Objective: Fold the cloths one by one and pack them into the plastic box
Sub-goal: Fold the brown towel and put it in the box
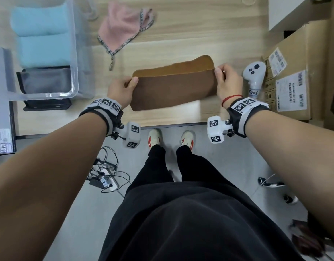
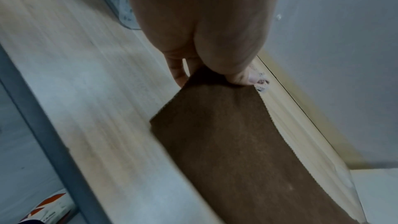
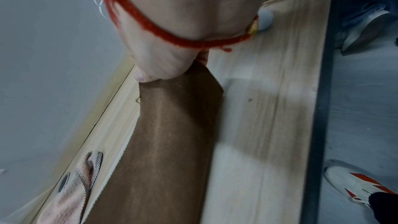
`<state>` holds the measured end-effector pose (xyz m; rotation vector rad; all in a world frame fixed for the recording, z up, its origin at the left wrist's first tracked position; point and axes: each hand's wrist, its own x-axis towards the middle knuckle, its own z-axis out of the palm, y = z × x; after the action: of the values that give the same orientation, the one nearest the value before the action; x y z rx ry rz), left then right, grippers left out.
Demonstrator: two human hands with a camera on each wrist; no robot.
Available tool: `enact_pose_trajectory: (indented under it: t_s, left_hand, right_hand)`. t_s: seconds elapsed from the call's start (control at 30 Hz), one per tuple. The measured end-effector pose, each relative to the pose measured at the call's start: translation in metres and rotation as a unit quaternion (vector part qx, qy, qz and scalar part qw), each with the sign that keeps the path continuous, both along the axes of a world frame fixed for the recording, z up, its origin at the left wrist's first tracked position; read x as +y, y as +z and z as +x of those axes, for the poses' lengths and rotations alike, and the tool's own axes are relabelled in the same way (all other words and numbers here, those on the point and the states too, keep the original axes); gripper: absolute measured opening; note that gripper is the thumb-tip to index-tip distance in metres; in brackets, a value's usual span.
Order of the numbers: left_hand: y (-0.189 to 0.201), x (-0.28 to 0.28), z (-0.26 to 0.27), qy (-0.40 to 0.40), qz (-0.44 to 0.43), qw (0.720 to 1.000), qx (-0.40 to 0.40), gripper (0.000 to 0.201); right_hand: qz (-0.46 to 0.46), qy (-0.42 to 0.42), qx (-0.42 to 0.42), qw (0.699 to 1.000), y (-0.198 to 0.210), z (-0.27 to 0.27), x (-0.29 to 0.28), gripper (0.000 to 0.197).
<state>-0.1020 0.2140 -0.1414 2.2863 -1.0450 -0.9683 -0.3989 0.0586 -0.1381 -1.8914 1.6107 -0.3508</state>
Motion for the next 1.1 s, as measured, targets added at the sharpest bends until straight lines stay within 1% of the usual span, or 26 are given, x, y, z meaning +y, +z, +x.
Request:
enact_pose_trajectory:
  t_s: [0.07,0.13,0.4,0.57,0.67,0.7,0.77,0.83,0.9,0.97,1.0,1.03,1.1]
  left_hand:
    - [-0.003,-0.007,0.006,0.006,0.001,1.000,0.004,0.034]
    - [-0.007,-0.014,0.011,0.010,0.001,1.000,0.006,0.029]
    - [-0.024,-0.035,0.021,-0.002,0.039,0.999,-0.029,0.028]
    - [-0.028,-0.041,0.022,0.017,0.080,0.996,-0.033,0.026]
    - [-0.026,-0.044,0.020,0.024,0.104,0.994,-0.036,0.039]
    - [-0.025,-0.045,0.019,0.028,0.107,0.993,-0.037,0.044]
    - [-0.021,-0.047,0.015,0.029,0.105,0.992,-0.060,0.055]
    - [-0.017,-0.050,0.007,0.019,0.109,0.985,-0.134,0.067]
    - [-0.012,-0.054,-0.003,-0.004,0.109,0.970,-0.218,0.072]
    - [-0.006,-0.059,-0.014,-0.060,0.087,0.962,-0.253,0.063]
    - [-0.005,-0.062,-0.022,-0.101,0.072,0.961,-0.246,0.055]
    - [-0.003,-0.064,-0.030,-0.146,0.056,0.963,-0.221,0.046]
    - [-0.004,-0.067,-0.047,-0.232,0.039,0.960,-0.152,0.036]
  right_hand:
    - [0.000,0.007,-0.004,1.000,-0.001,0.006,-0.012,0.024]
    - [0.007,0.016,0.010,1.000,-0.002,0.013,-0.024,0.024]
    - [0.032,0.023,0.064,0.997,-0.019,0.035,-0.054,0.024]
    - [0.043,0.011,0.092,0.995,-0.030,0.044,-0.066,0.022]
    - [0.061,0.012,0.104,0.993,-0.036,0.045,-0.071,0.021]
    - [0.069,0.014,0.108,0.992,-0.037,0.045,-0.070,0.023]
    - [0.077,0.006,0.113,0.991,-0.036,0.042,-0.067,0.038]
    - [0.089,-0.004,0.124,0.988,-0.034,0.038,-0.062,0.055]
    - [0.123,-0.006,0.161,0.979,-0.033,0.036,-0.056,0.064]
    - [0.152,0.003,0.211,0.966,-0.033,0.037,-0.053,0.064]
    - [0.164,0.006,0.227,0.960,-0.033,0.038,-0.052,0.062]
    - [0.172,0.008,0.234,0.957,-0.032,0.039,-0.051,0.059]
    - [0.181,0.004,0.230,0.956,-0.029,0.041,-0.049,0.053]
